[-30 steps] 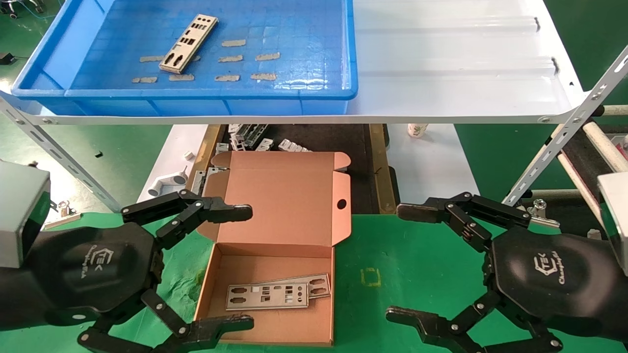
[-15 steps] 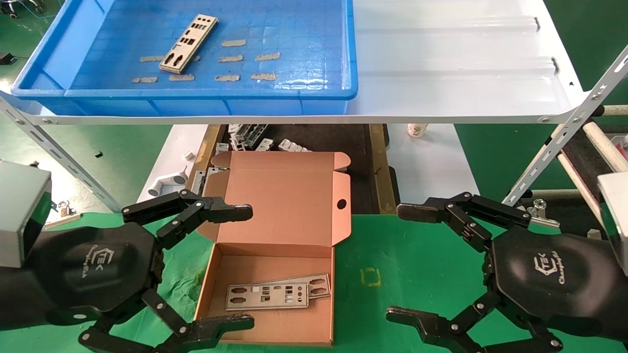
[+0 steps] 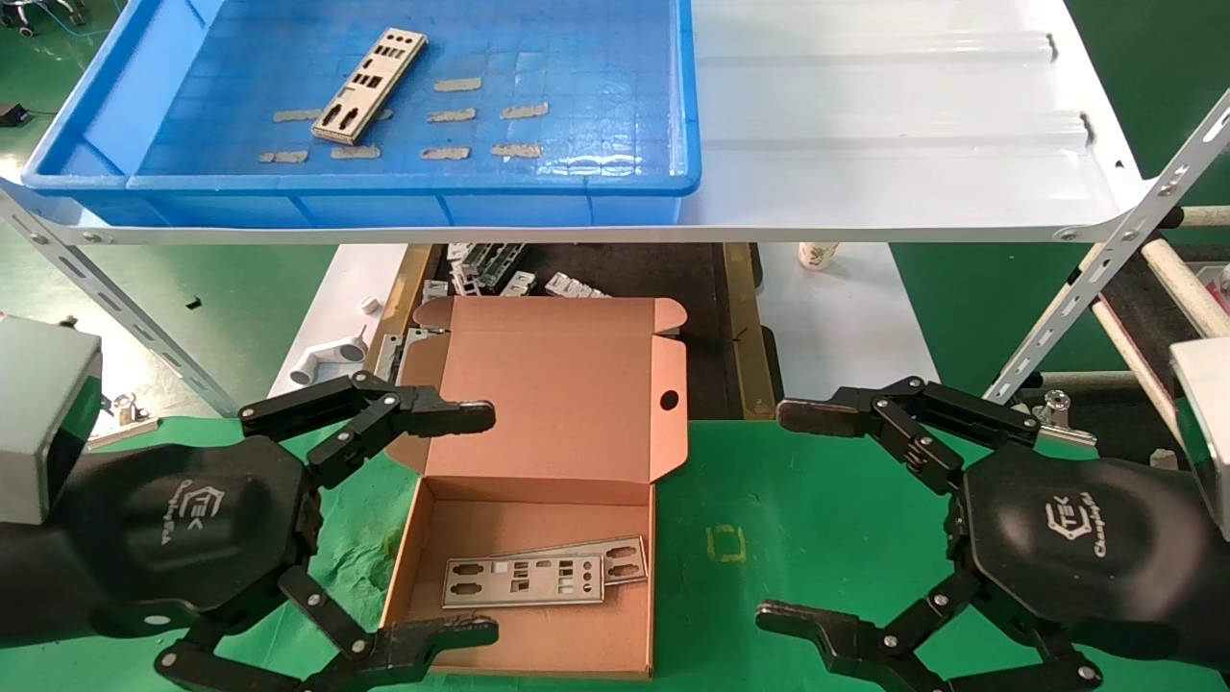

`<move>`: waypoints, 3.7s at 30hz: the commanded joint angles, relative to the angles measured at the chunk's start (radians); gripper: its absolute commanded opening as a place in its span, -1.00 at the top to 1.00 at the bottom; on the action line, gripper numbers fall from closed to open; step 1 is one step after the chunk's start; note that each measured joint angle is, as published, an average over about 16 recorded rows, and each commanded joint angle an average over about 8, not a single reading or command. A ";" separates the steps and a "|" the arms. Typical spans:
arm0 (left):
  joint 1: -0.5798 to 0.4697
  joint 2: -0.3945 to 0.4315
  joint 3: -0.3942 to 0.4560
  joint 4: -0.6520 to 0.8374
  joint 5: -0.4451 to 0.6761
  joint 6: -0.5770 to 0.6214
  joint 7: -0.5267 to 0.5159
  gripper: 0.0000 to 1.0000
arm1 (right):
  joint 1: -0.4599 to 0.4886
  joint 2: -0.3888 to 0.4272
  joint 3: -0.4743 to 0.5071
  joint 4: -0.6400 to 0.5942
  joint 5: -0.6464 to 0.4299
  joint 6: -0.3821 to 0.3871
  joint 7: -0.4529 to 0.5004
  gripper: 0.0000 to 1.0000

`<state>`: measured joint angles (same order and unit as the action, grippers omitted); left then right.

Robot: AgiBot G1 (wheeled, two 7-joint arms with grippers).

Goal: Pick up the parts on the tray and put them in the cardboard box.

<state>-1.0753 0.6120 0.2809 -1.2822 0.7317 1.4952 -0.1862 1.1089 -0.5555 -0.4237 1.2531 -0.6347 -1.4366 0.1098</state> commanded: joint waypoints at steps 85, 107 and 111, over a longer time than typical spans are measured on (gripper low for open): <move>0.000 0.000 0.000 0.000 0.000 0.000 0.000 -1.00 | 0.000 0.000 0.000 0.000 0.000 0.000 0.000 -1.00; 0.000 0.000 0.000 0.000 0.000 0.000 0.000 -1.00 | 0.000 0.000 0.000 0.000 0.000 0.000 0.000 -1.00; 0.000 0.000 0.000 0.000 0.000 0.000 0.000 -1.00 | 0.000 0.000 0.000 0.000 0.000 0.000 0.000 -1.00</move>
<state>-1.0755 0.6120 0.2811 -1.2821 0.7317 1.4952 -0.1862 1.1089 -0.5555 -0.4237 1.2531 -0.6347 -1.4366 0.1098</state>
